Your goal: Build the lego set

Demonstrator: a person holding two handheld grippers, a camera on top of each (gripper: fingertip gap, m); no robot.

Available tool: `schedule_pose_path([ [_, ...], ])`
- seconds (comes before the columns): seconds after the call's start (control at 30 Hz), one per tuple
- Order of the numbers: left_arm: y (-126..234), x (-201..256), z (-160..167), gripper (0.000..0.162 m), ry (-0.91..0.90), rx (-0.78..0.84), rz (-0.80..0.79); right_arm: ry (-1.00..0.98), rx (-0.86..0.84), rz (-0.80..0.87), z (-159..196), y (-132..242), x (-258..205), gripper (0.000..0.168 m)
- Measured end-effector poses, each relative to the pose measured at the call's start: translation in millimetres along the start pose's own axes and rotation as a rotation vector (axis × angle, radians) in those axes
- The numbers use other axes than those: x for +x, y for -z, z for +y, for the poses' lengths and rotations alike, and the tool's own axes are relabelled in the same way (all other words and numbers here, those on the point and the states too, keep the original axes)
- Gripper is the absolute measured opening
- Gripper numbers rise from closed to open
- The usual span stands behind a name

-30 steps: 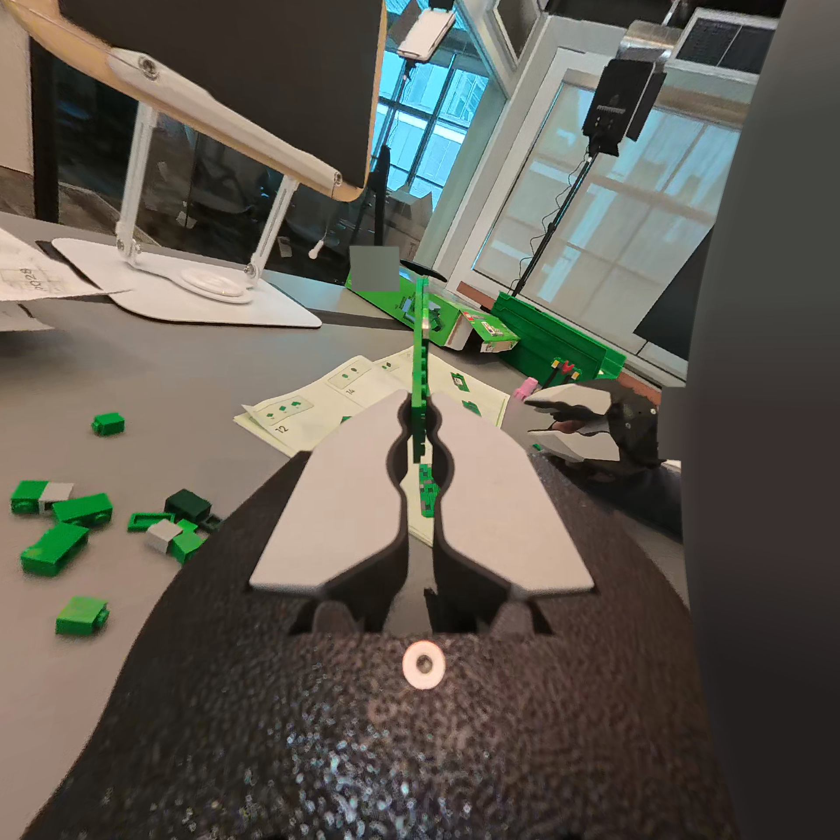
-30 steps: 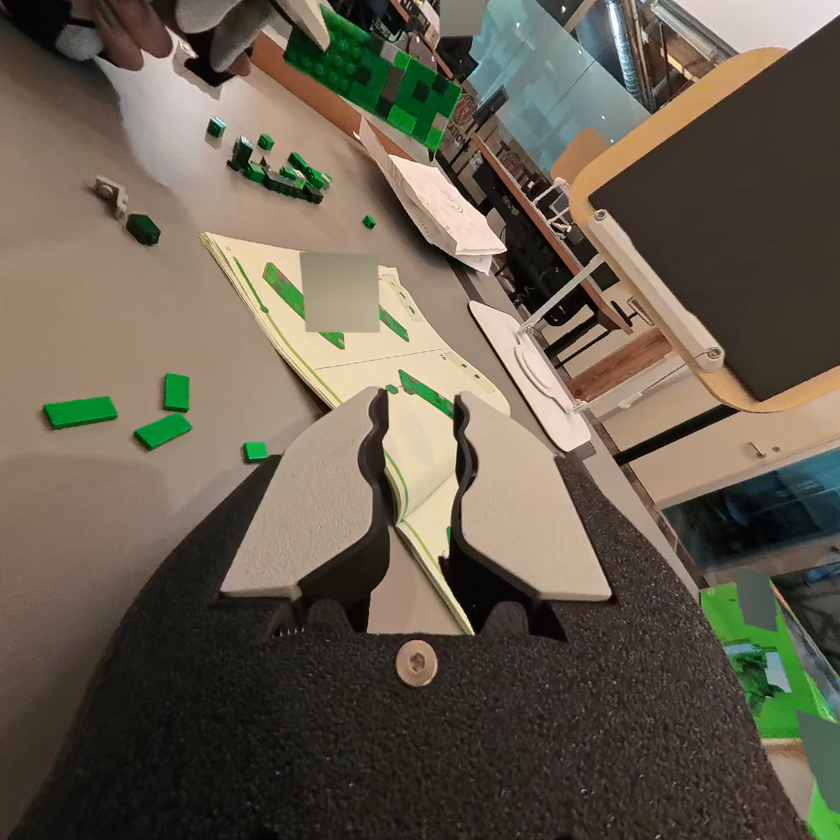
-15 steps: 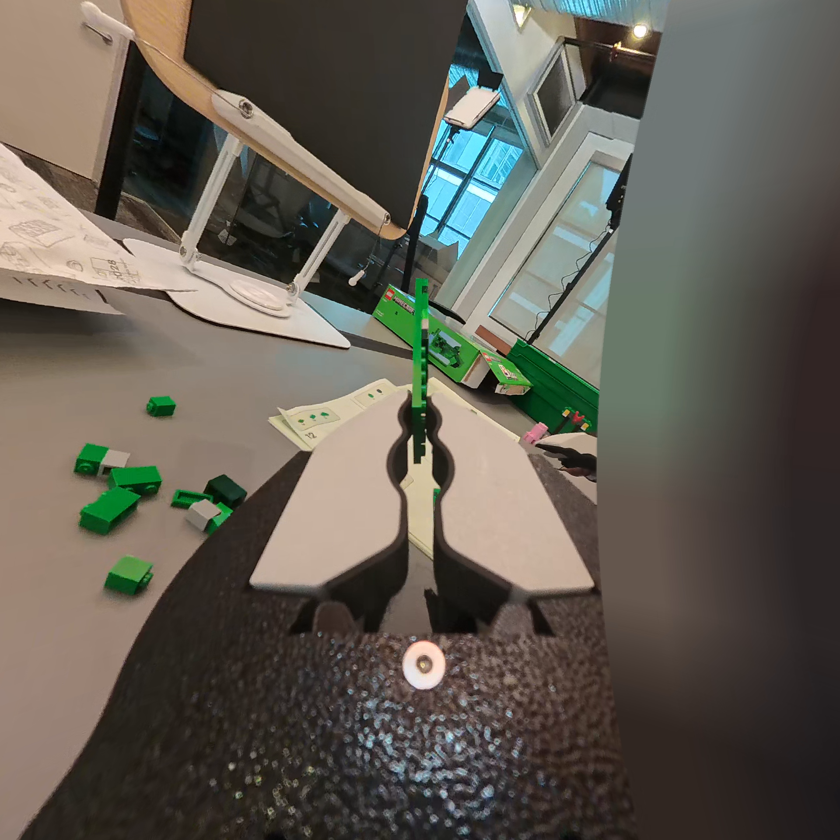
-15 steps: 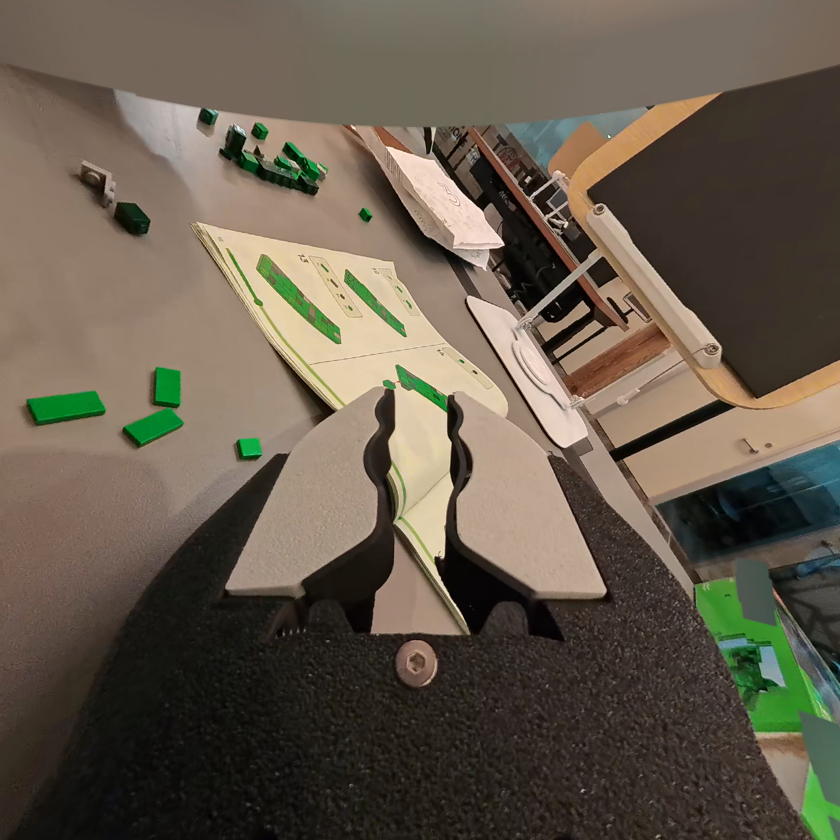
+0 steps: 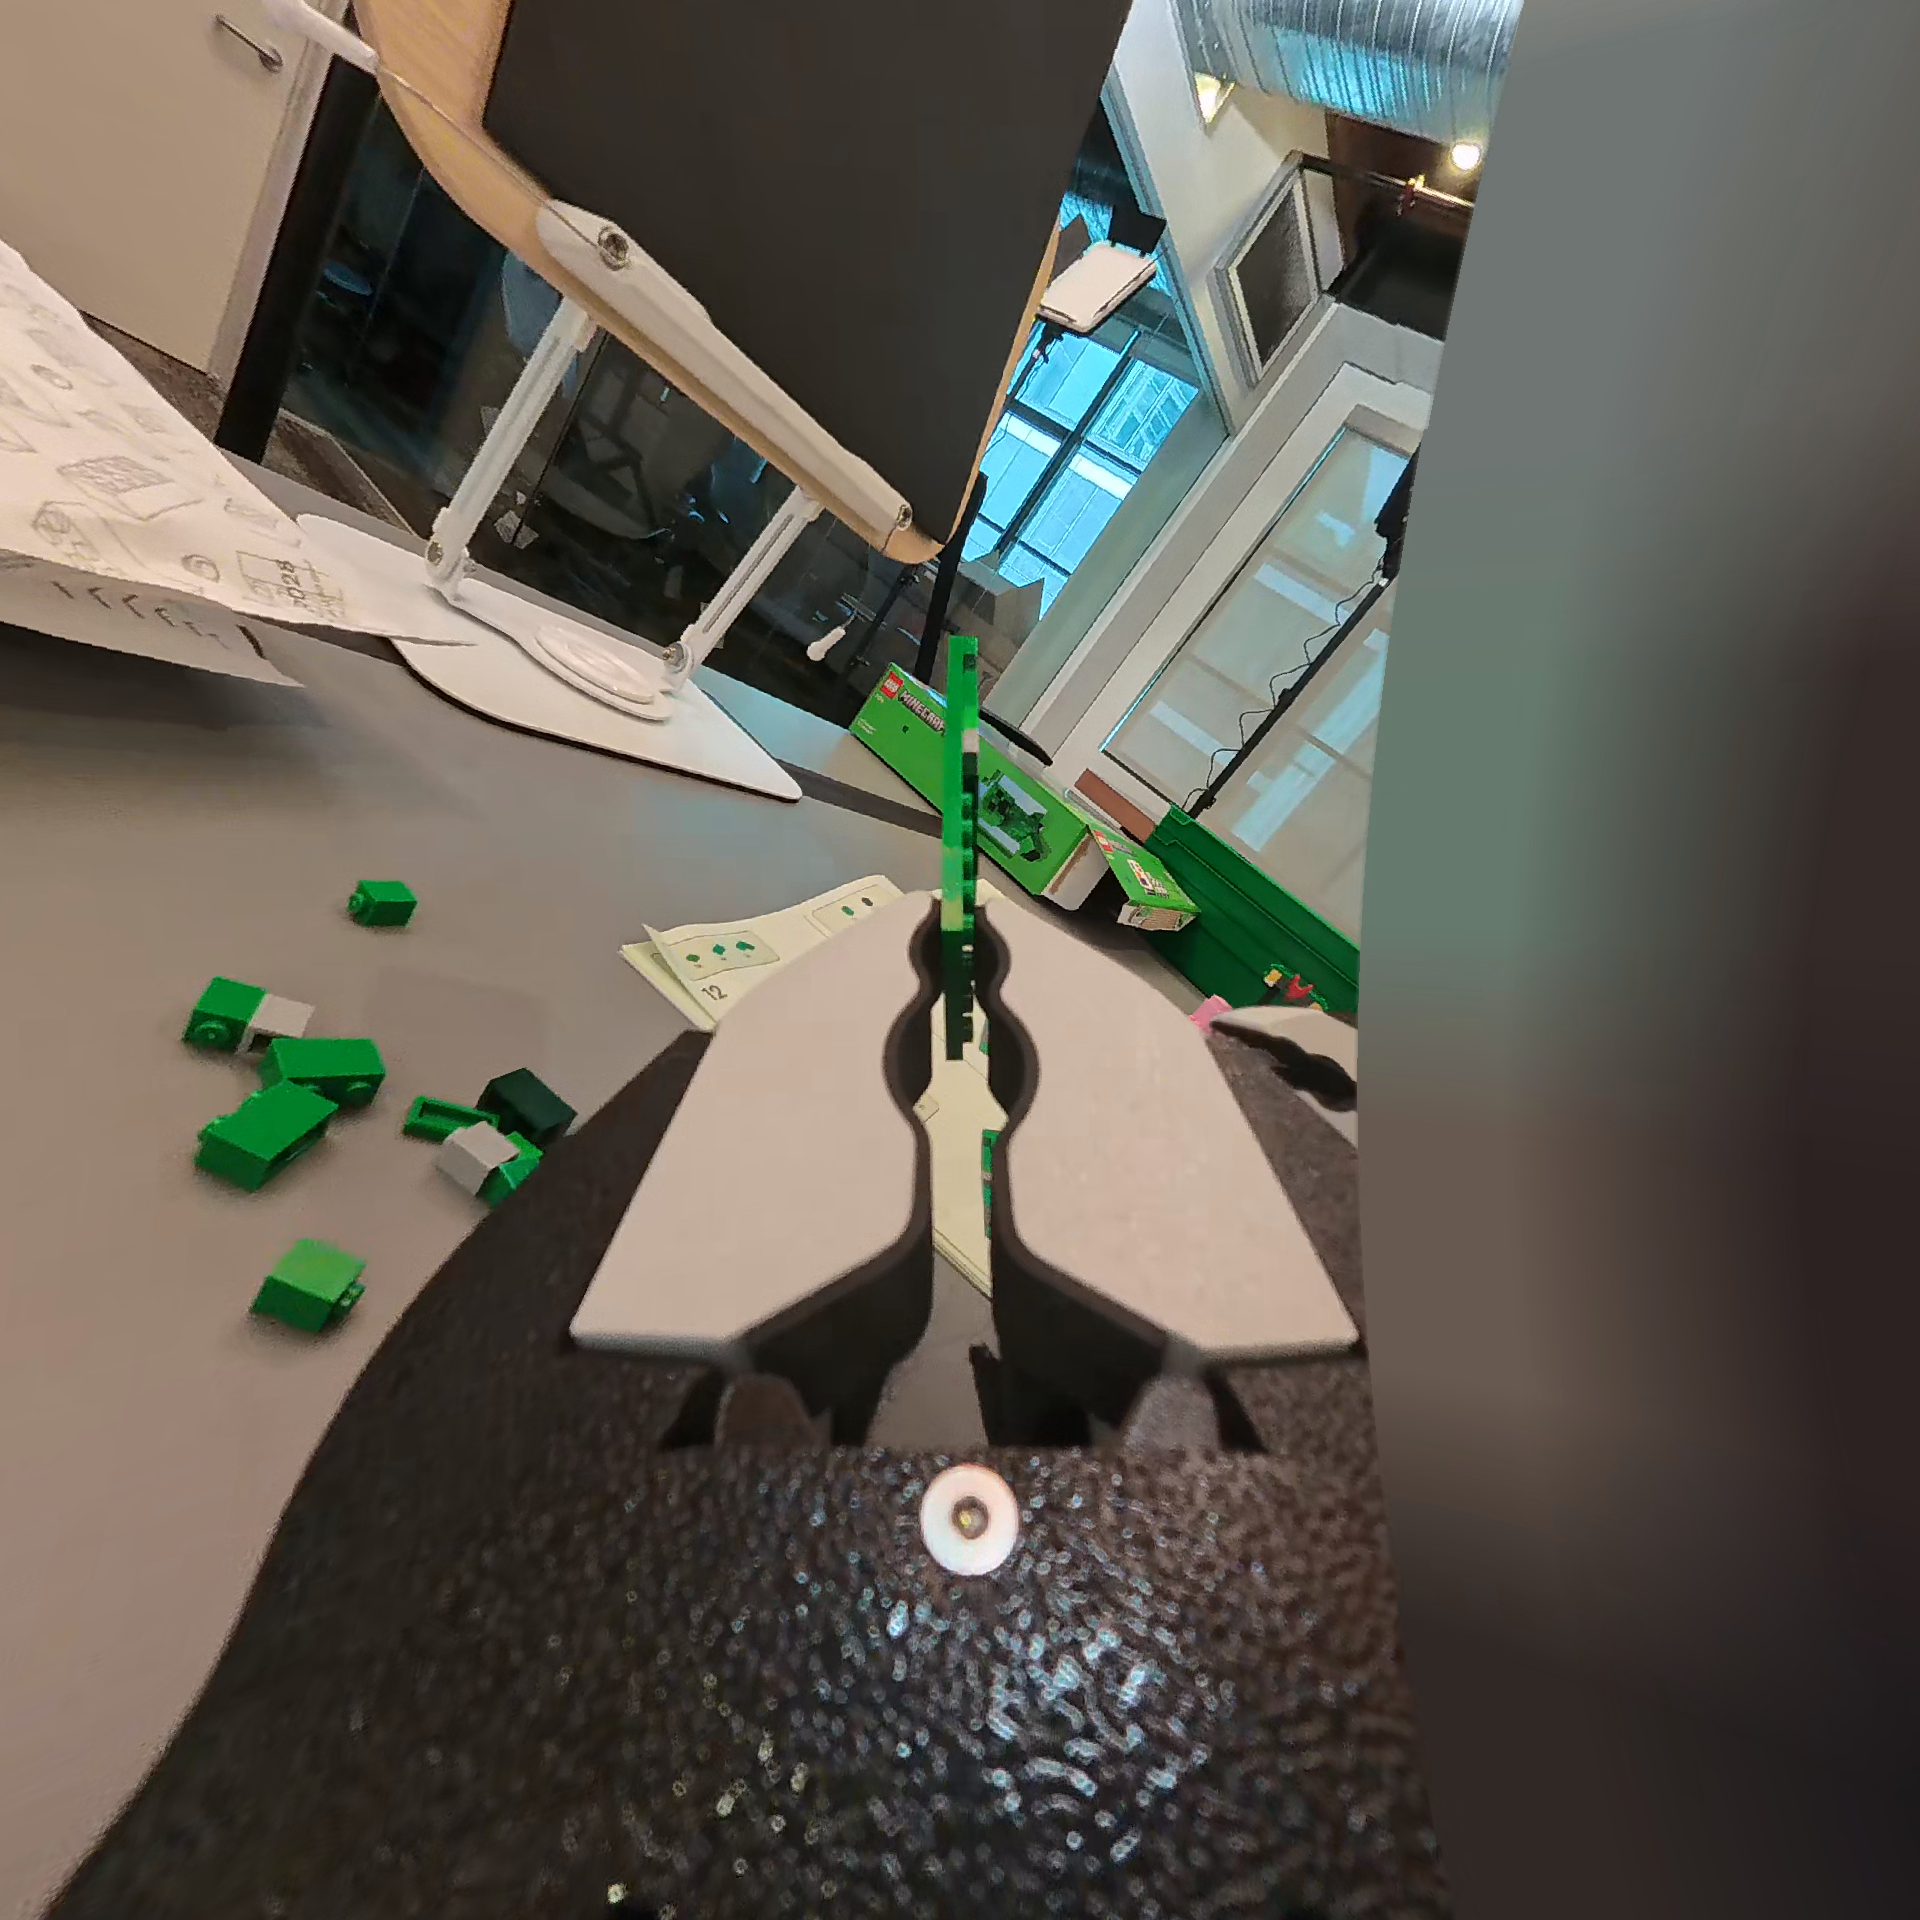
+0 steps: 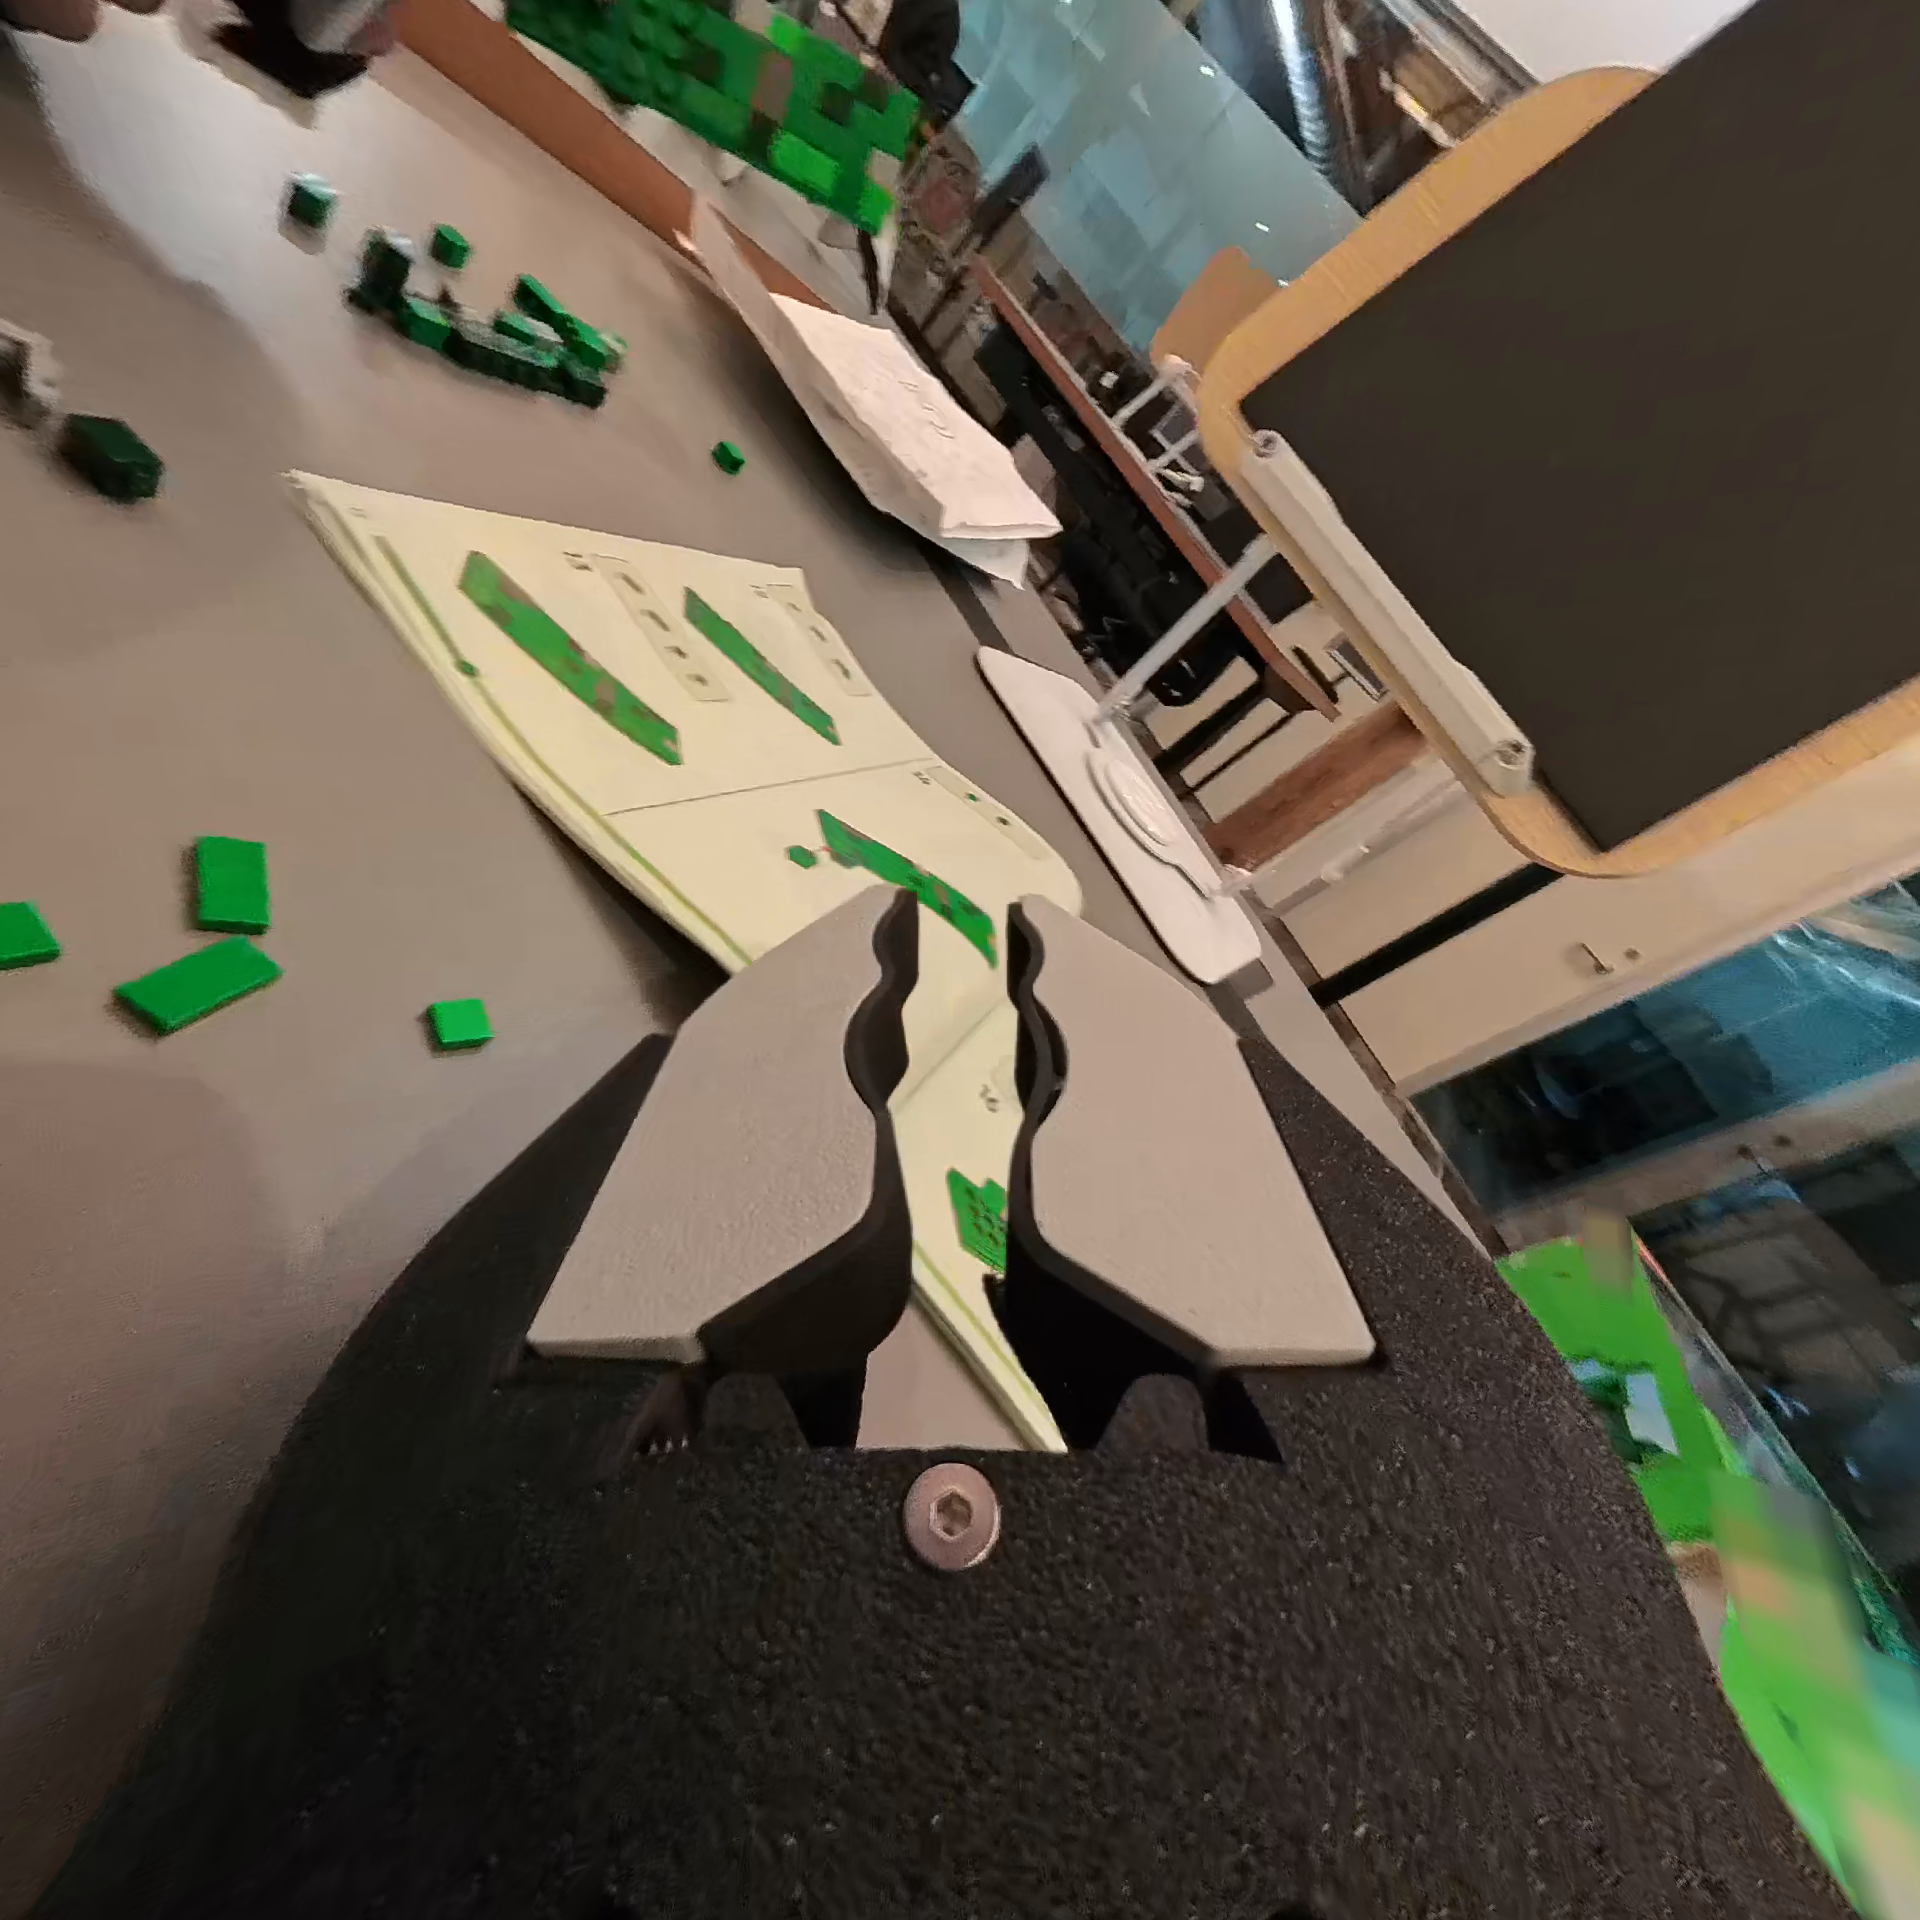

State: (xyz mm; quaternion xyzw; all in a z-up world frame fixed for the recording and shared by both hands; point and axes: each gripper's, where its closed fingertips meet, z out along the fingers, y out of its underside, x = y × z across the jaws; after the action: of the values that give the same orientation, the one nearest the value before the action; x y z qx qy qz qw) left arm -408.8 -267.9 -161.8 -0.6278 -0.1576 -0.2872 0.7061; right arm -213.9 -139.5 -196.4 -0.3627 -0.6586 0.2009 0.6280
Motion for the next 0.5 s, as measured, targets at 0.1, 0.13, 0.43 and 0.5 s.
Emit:
schedule_pose_path([
  [0.1,-0.2,-0.1,0.7,0.004,0.009,-0.005,0.004,-0.065,-0.004,0.04,3.4,1.6,11.3,0.015],
  [0.13,0.0,0.0,0.6,0.004,0.009,-0.005,0.003,-0.08,-0.004,0.047,4.1,2.2,13.6,0.015],
  [0.43,0.1,-0.4,0.3,0.004,0.015,-0.003,0.002,-0.046,-0.004,0.033,3.3,1.2,8.8,0.011],
  [0.5,0.1,-0.4,0.3,0.004,0.015,-0.003,0.002,-0.04,-0.005,0.032,3.1,1.3,8.3,0.011],
])
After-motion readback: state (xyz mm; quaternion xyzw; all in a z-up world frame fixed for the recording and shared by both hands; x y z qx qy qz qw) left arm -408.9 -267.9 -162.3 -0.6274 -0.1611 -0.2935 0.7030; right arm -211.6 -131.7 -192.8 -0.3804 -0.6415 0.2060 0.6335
